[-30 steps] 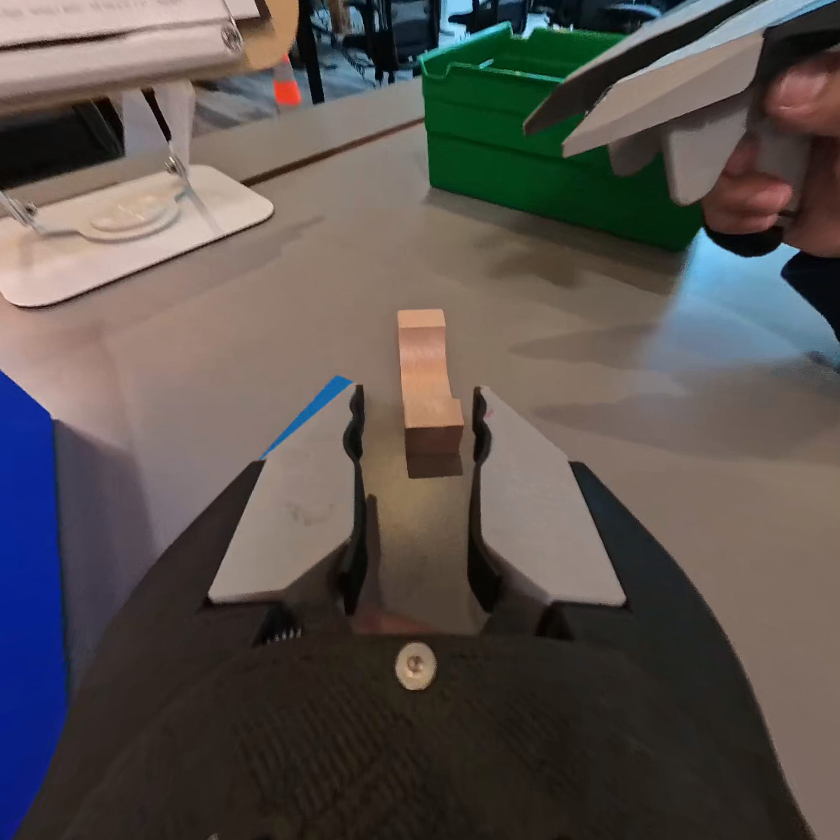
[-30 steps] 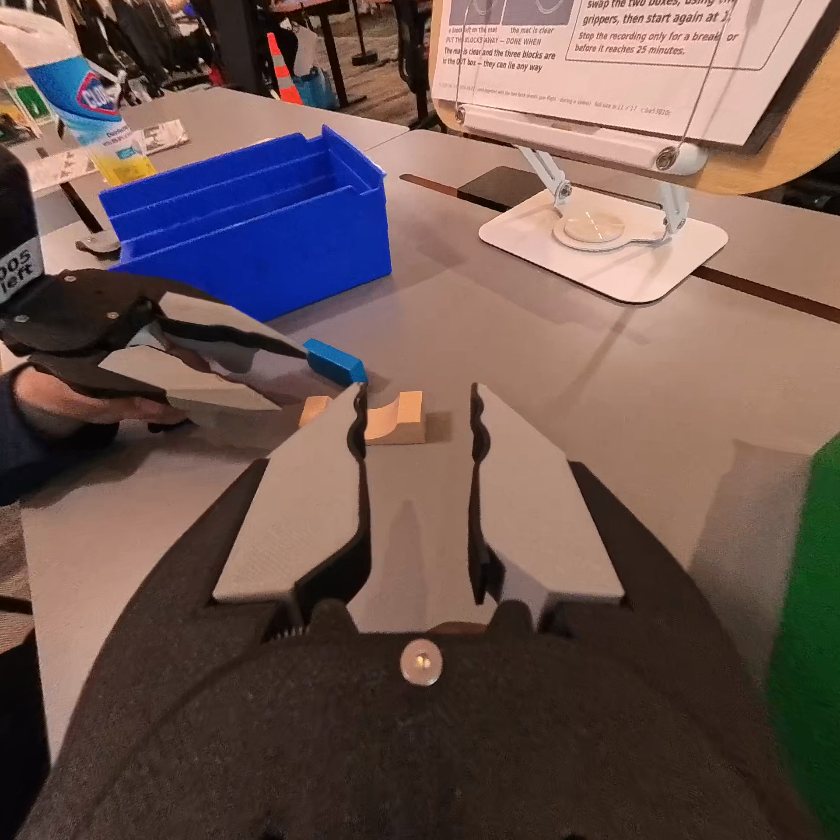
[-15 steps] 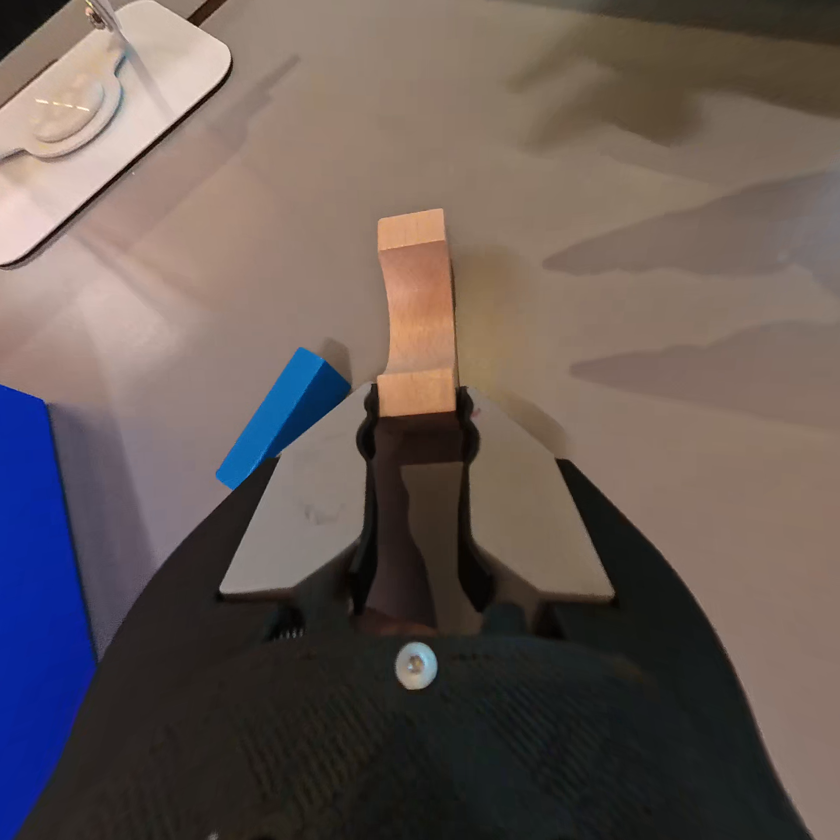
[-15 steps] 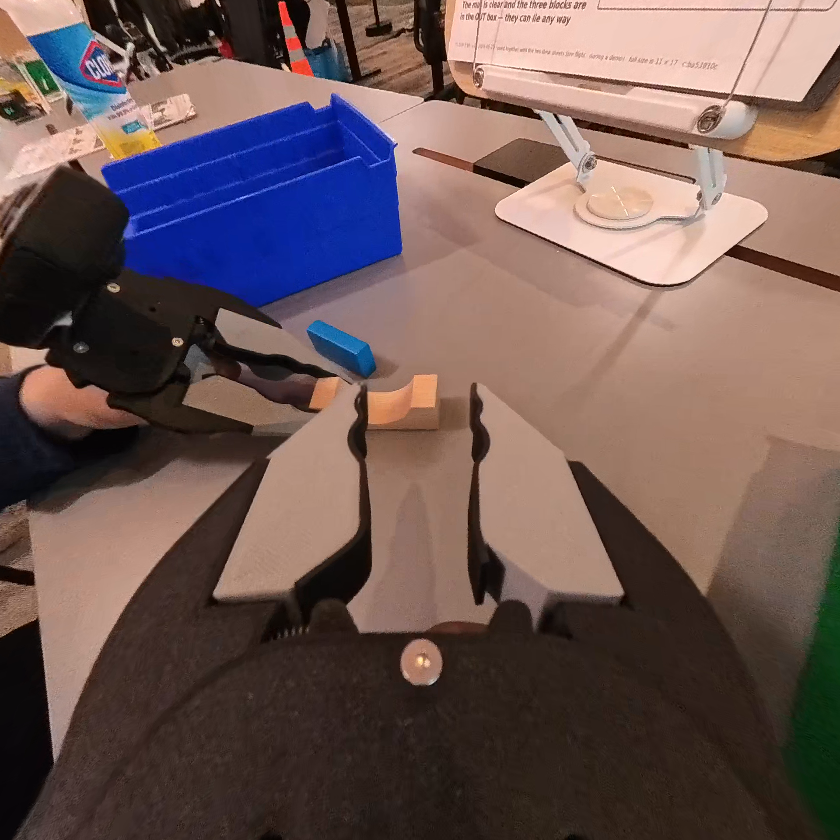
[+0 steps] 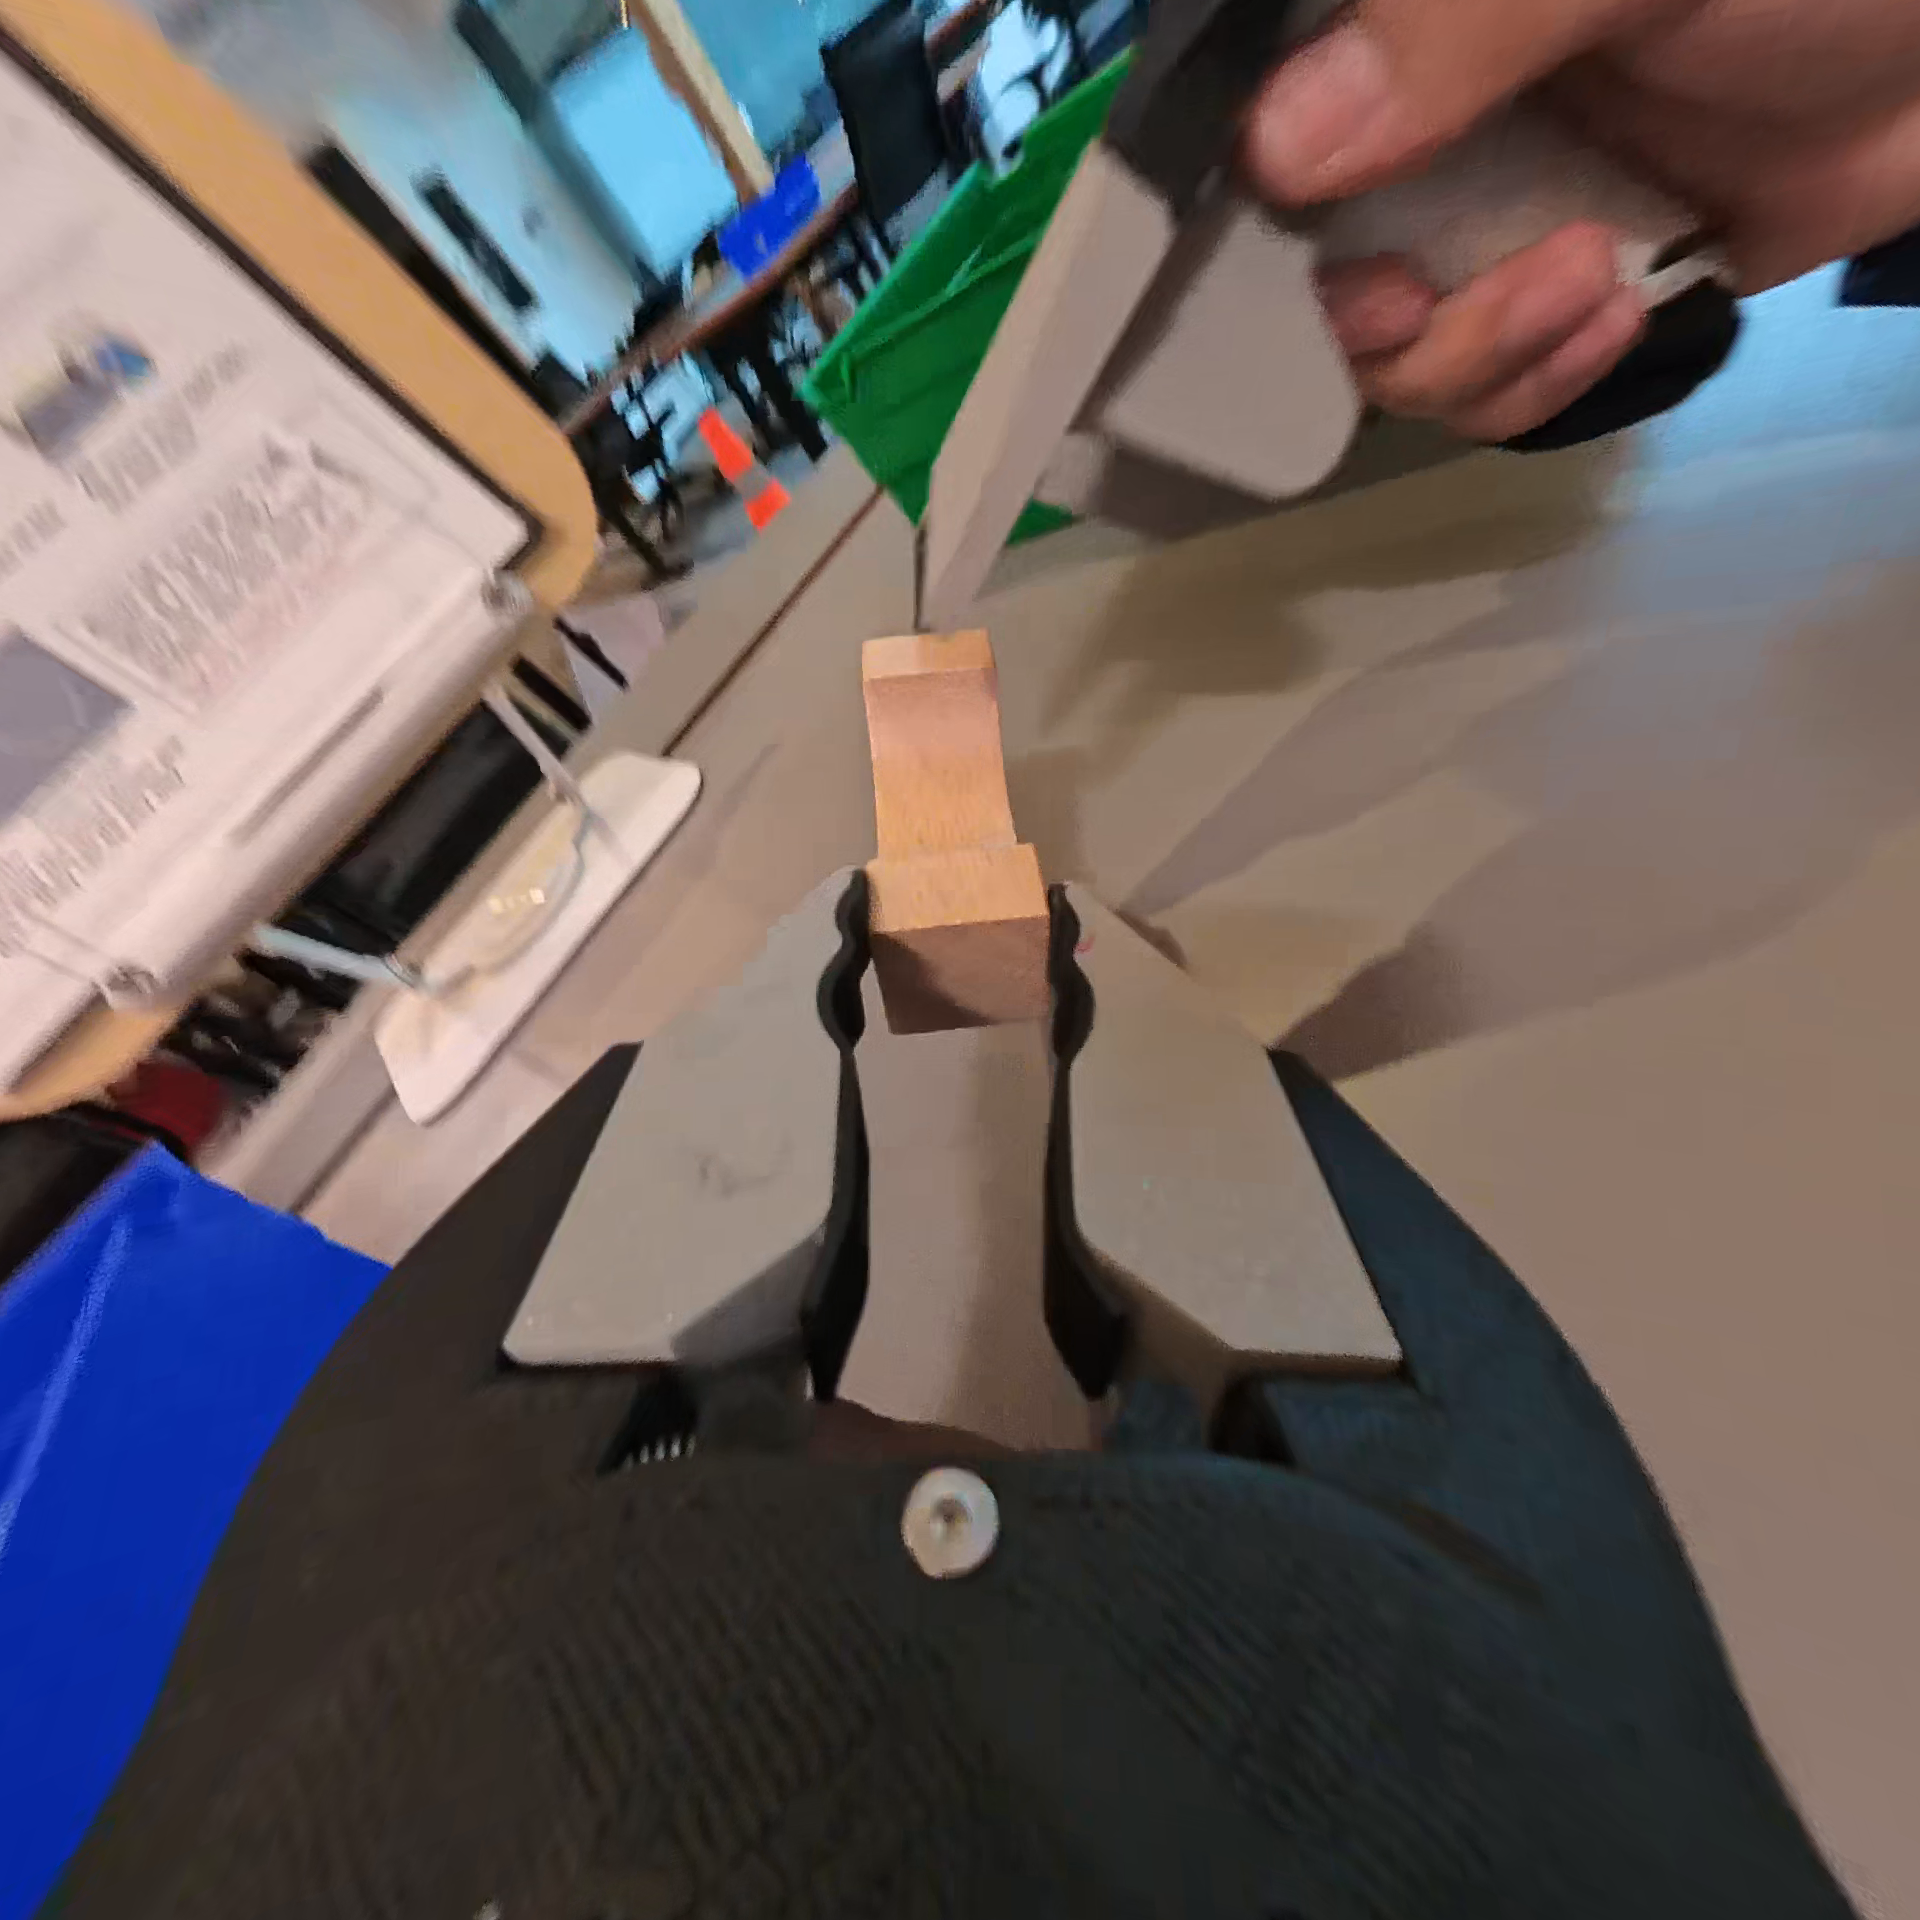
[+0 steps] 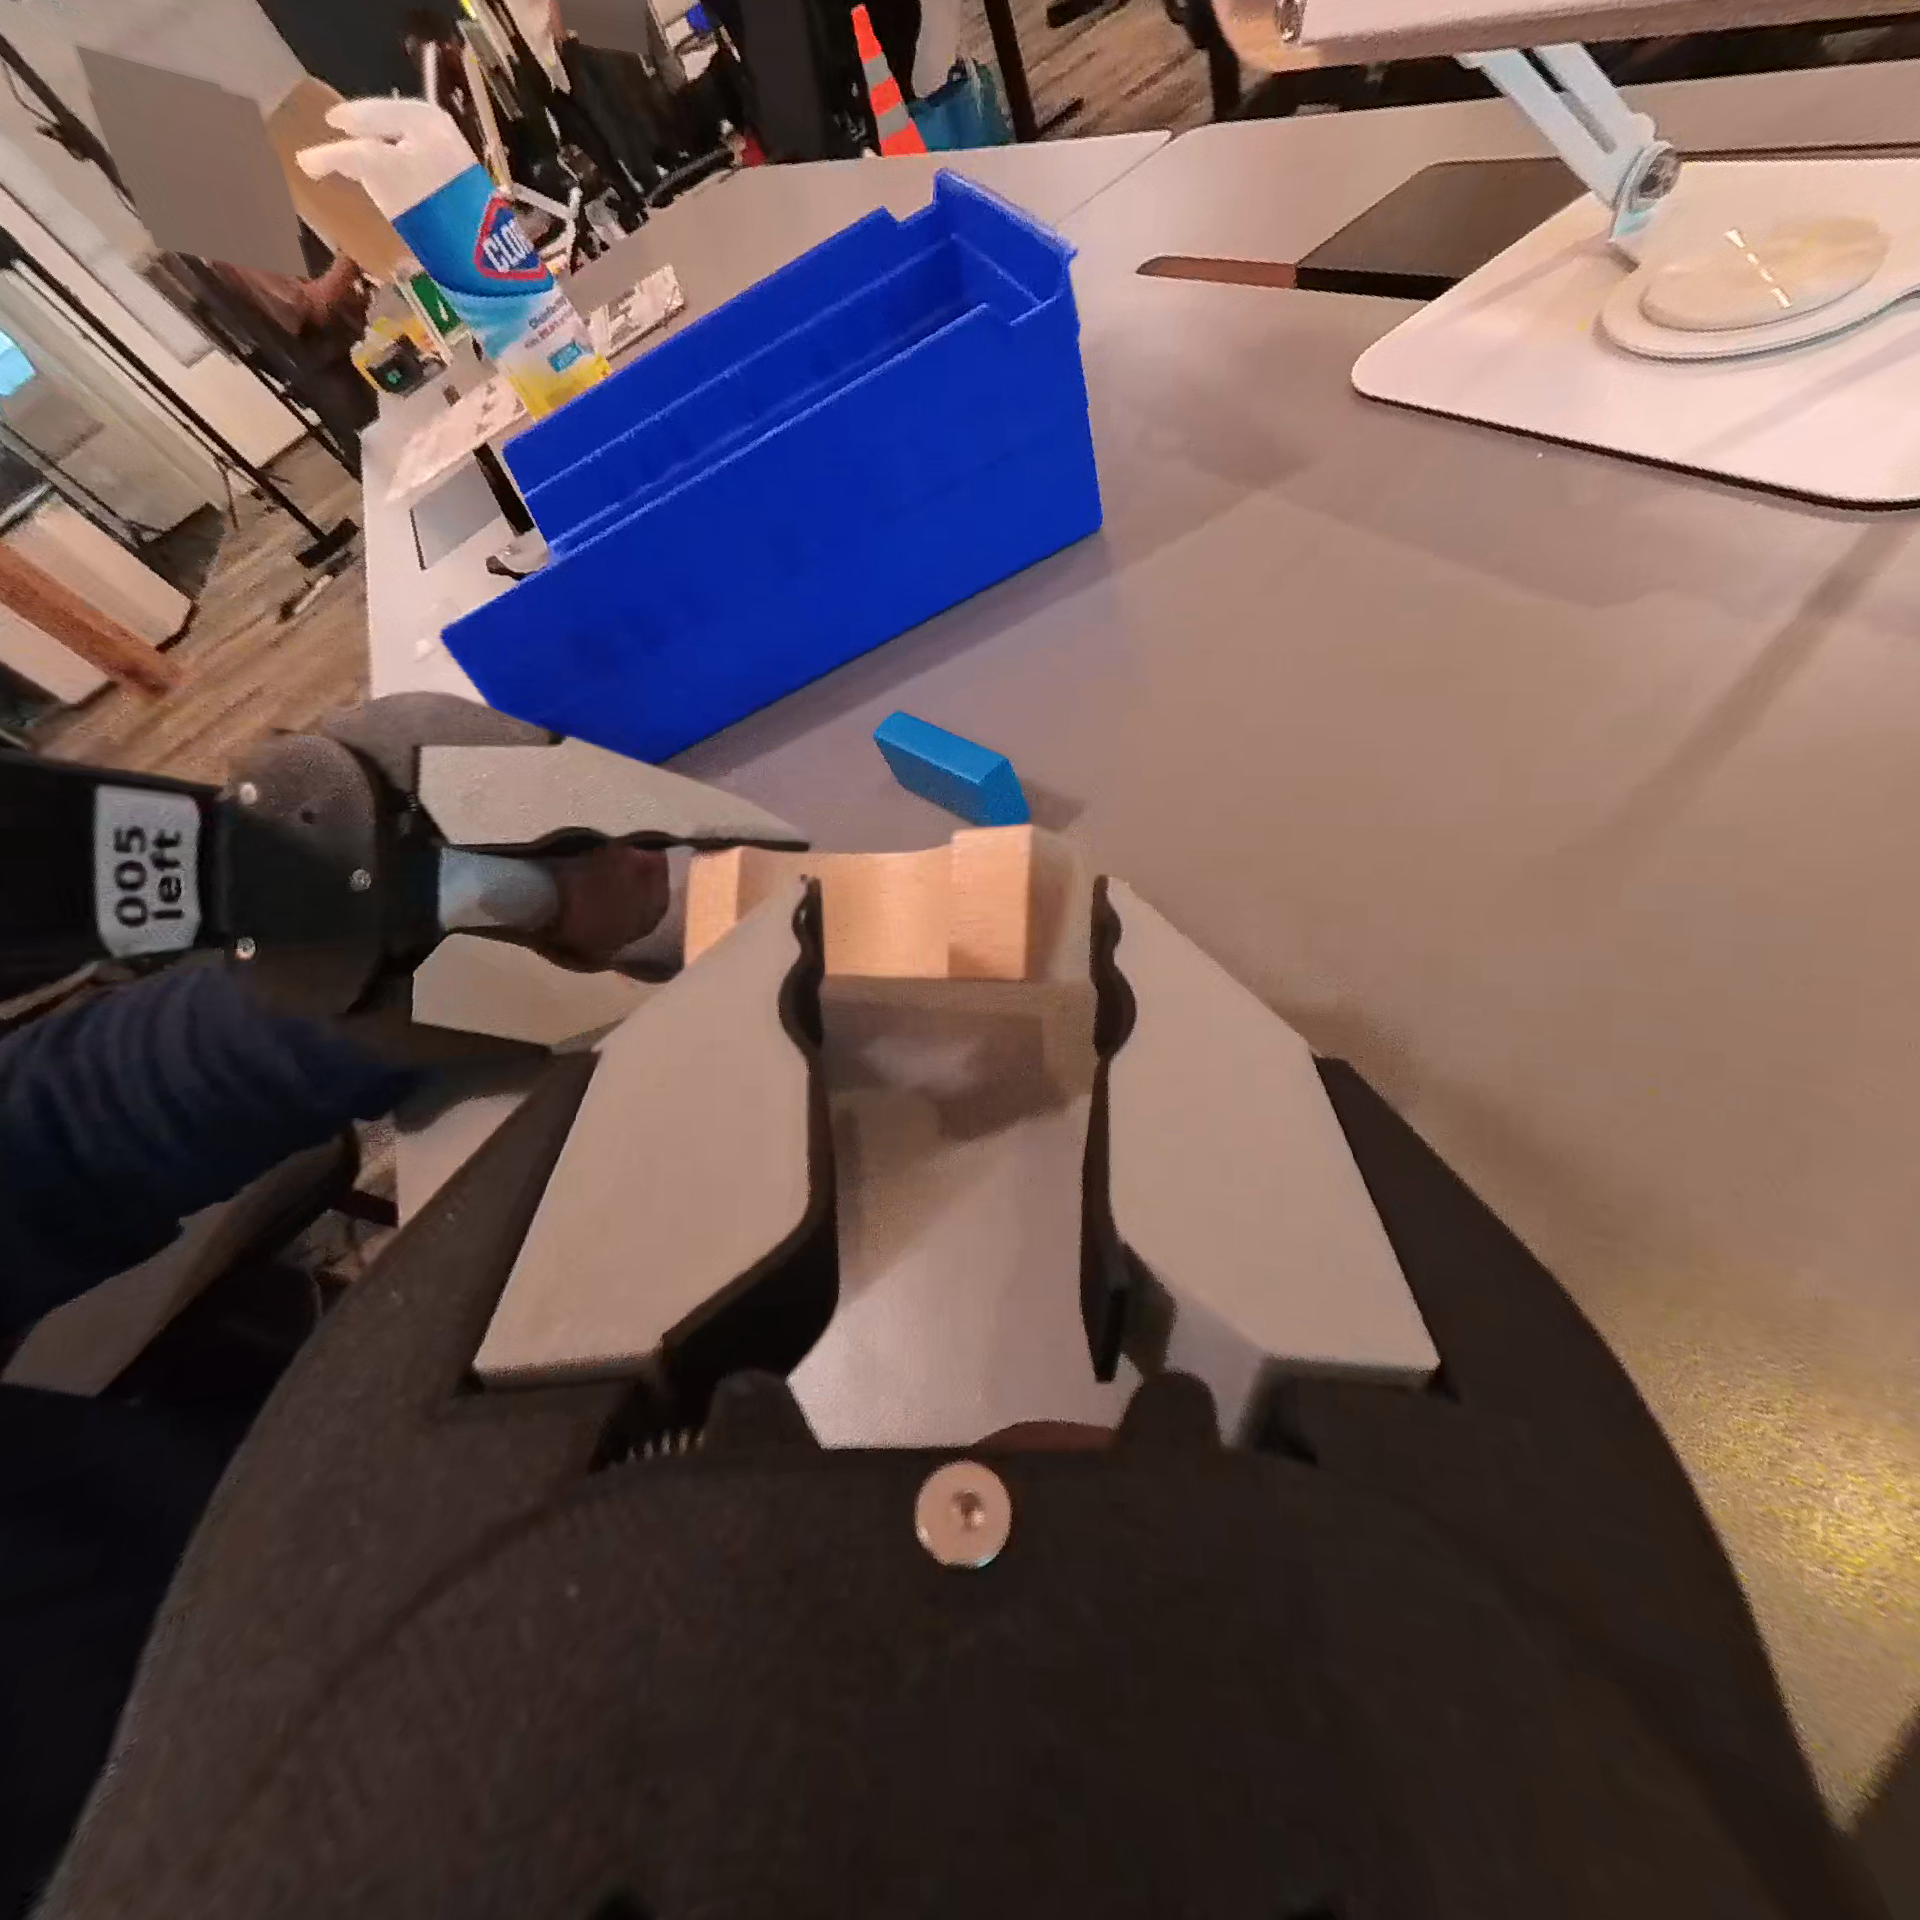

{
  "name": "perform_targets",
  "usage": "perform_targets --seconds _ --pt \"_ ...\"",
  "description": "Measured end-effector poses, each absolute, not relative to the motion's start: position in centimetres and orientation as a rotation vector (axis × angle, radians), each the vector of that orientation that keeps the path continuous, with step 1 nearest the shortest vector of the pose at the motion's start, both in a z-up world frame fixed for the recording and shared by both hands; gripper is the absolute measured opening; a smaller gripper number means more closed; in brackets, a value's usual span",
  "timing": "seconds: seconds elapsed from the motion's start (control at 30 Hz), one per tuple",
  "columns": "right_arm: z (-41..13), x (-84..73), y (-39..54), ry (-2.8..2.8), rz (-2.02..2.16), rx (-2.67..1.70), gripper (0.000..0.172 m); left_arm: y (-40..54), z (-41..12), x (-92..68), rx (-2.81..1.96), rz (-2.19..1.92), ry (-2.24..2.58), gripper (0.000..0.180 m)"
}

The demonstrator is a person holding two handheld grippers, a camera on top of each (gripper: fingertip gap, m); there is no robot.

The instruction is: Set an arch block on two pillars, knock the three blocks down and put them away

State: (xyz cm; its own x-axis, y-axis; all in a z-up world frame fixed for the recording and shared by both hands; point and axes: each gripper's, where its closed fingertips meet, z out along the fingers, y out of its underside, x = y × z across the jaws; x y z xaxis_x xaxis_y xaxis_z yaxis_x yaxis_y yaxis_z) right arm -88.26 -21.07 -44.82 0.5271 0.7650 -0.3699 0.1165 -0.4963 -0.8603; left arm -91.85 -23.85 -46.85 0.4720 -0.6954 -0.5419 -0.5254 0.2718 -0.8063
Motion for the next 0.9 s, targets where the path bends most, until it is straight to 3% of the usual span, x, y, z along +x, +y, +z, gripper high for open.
perform_targets --seconds 0.27,0.3,0.73,0.9 --pt "-44.6 -89.6 -23.3 -0.810 1.176 -1.918 0.045 -26.3 -44.4 -91.1 -1.167 -0.175 1.185 0.032" --pt "-44.7 -89.5 -23.0 -0.810 1.136 -1.921 0.035 -26.3 -44.3 -91.1 -1.162 -0.180 1.185 0.032" --pt "-43.6 -88.6 -21.6 -0.784 0.902 -1.857 0.034 -24.8 -44.6 -91.9 -1.217 -0.136 1.078 0.035" --pt "-41.4 -86.2 -20.6 -0.693 0.760 -1.820 0.034 -23.9 -43.8 -93.1 -1.252 -0.169 0.993 0.043"
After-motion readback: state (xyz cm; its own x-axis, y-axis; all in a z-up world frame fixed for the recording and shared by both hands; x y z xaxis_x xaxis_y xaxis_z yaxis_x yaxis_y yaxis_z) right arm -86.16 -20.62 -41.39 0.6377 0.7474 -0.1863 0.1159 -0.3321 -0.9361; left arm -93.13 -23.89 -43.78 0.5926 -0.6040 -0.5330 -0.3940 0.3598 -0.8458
